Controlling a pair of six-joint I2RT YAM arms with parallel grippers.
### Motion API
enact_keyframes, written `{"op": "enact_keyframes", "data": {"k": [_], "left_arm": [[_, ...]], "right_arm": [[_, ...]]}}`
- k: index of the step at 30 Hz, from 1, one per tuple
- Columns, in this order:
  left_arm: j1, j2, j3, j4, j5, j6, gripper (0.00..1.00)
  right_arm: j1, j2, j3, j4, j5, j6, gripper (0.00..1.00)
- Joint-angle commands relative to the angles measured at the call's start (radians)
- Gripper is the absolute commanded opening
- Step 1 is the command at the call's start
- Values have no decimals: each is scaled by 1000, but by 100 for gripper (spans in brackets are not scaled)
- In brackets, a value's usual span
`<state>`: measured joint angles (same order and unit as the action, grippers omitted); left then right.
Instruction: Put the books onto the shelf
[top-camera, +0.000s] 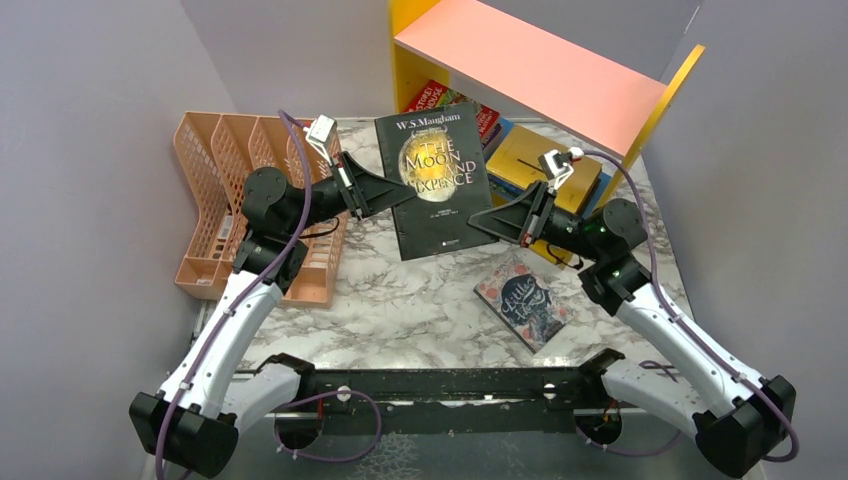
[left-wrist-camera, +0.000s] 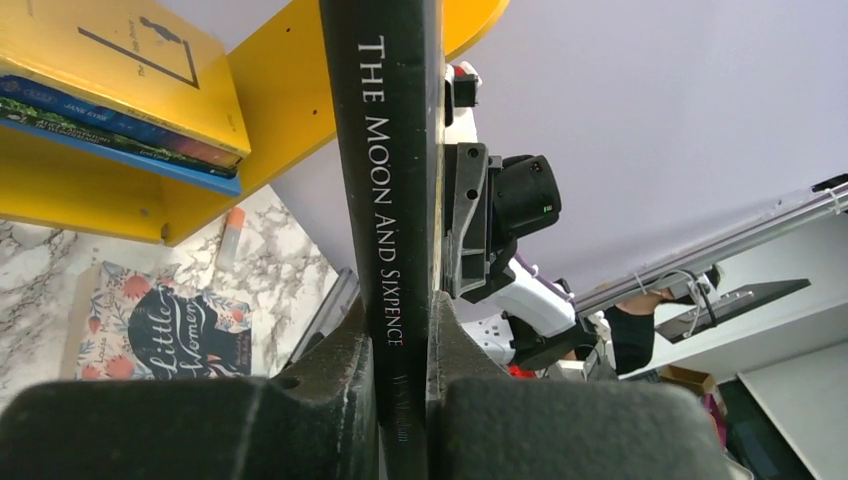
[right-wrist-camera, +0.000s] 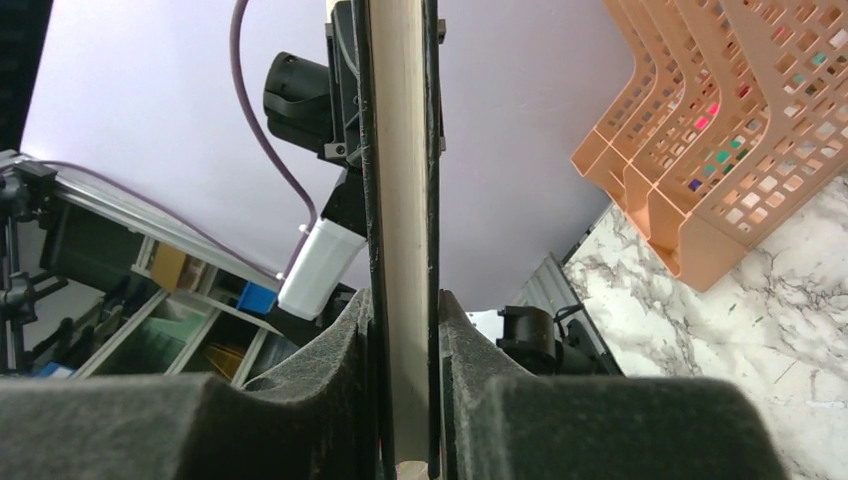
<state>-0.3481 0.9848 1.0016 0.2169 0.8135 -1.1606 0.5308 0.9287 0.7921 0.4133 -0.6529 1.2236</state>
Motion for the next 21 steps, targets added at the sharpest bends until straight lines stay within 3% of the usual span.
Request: {"op": "enact_keyframes", "data": {"k": [1, 3, 4, 6, 12, 21], "left_arm": [[-3, -17, 14, -3, 3, 84, 0], [-2, -17, 46, -49, -59, 117, 0], [-2, -16, 66, -76, -94, 128, 0], [-2, -8, 106, -103, -182, 139, 0], [-2, 77, 197, -45, -429, 42, 0], [-28, 363, 458, 110, -662, -83, 0]], "right_arm": [[-2, -18, 77, 1, 35, -84, 24], [-1, -41, 102, -88, 80, -171, 53], [-2, -56, 121, -147, 117, -215, 62], [-2, -77, 166, -276, 199, -304, 70], [-1, -156, 224, -486, 413, -456, 74], [-1, -276, 207, -532, 478, -538, 74]]}}
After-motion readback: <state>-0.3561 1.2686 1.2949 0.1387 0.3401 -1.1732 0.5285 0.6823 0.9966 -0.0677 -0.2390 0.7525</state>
